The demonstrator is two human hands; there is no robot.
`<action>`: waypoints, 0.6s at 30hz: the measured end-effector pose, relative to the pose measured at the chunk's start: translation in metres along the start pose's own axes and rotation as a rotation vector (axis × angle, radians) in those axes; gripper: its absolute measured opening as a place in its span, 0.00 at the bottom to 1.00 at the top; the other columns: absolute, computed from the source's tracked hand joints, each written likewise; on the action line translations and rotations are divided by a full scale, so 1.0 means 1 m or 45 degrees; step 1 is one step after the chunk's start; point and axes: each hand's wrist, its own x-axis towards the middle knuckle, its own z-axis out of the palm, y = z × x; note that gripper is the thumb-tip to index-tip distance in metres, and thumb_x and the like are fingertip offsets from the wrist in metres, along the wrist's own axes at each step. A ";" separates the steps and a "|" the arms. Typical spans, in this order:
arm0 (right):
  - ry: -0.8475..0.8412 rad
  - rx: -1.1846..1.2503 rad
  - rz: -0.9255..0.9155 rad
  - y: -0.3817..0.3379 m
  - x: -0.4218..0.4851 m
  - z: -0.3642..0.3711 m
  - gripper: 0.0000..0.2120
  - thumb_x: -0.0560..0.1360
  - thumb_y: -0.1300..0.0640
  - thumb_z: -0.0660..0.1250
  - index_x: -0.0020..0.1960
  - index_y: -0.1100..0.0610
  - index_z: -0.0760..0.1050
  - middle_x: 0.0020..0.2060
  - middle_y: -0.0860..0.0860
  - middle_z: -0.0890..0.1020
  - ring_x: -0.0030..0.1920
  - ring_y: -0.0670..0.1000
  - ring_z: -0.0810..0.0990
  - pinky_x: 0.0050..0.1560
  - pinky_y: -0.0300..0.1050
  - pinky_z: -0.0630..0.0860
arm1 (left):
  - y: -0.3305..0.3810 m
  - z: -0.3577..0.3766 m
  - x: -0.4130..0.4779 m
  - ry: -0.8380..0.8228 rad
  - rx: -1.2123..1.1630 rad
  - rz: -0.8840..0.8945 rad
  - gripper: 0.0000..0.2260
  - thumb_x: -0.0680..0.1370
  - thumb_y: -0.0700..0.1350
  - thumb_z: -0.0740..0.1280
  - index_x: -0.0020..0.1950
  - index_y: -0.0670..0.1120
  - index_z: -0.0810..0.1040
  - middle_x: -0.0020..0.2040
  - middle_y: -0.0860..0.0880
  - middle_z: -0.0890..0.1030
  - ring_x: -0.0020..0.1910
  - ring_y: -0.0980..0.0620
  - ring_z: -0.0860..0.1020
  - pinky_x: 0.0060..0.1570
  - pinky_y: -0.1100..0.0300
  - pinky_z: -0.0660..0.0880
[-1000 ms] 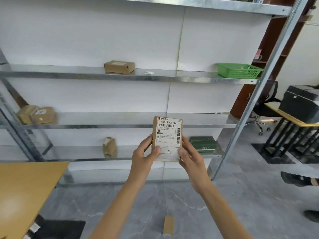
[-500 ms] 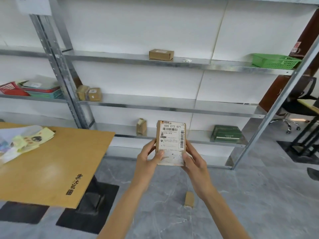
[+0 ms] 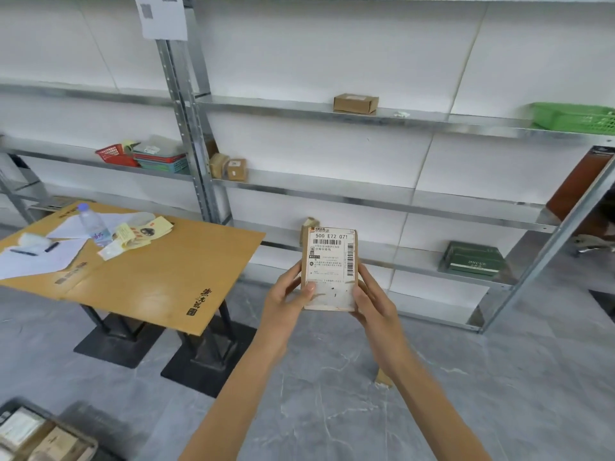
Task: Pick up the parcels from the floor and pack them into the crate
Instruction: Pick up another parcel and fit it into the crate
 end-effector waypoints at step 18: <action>-0.250 0.017 0.080 -0.011 -0.090 0.065 0.22 0.79 0.55 0.62 0.70 0.41 0.67 0.61 0.44 0.79 0.63 0.46 0.77 0.60 0.49 0.77 | 0.034 -0.080 -0.120 0.043 0.158 0.067 0.17 0.73 0.51 0.70 0.55 0.73 0.75 0.60 0.59 0.80 0.63 0.58 0.75 0.63 0.52 0.73</action>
